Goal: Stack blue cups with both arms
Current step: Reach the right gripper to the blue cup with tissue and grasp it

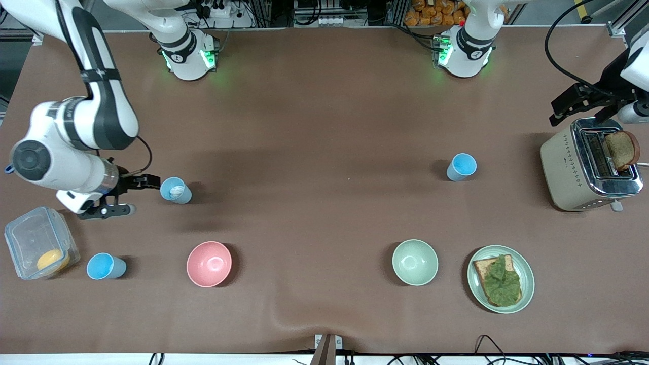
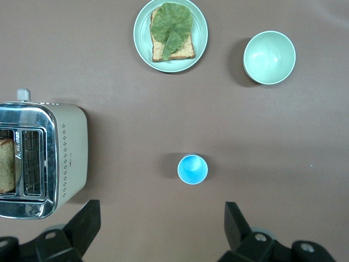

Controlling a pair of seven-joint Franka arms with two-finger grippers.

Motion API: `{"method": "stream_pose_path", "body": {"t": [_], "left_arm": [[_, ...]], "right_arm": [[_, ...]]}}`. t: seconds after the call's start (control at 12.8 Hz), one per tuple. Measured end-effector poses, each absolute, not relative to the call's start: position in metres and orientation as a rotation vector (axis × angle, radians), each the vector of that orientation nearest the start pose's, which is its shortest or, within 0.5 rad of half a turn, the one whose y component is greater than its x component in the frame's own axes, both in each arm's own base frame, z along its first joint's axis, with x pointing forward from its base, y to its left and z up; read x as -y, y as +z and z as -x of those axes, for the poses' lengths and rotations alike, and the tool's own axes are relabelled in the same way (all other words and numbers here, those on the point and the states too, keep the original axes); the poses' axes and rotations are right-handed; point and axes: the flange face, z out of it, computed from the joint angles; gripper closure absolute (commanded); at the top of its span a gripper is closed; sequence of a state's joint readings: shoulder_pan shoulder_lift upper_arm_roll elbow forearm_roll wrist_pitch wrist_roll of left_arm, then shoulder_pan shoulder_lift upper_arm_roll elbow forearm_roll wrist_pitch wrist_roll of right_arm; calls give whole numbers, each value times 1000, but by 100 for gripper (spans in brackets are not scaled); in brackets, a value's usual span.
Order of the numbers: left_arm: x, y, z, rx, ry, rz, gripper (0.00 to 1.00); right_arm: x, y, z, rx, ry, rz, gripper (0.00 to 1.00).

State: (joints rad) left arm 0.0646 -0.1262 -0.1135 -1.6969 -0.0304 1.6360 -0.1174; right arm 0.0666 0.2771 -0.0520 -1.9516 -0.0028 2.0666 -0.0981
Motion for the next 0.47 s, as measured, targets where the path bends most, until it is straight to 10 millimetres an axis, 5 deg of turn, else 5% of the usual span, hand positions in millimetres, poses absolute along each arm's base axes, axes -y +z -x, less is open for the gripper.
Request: {"method": "stream_pose_path", "body": {"t": [0.31,0.47], "left_arm": [[30,638,-520,119,-100,3159,0],[29,638,-520,122,-100,3159,0]], "right_arm": [[8,266,-576,269,213,3129,0],[11,243,-575,278,240,3126,13]]}}
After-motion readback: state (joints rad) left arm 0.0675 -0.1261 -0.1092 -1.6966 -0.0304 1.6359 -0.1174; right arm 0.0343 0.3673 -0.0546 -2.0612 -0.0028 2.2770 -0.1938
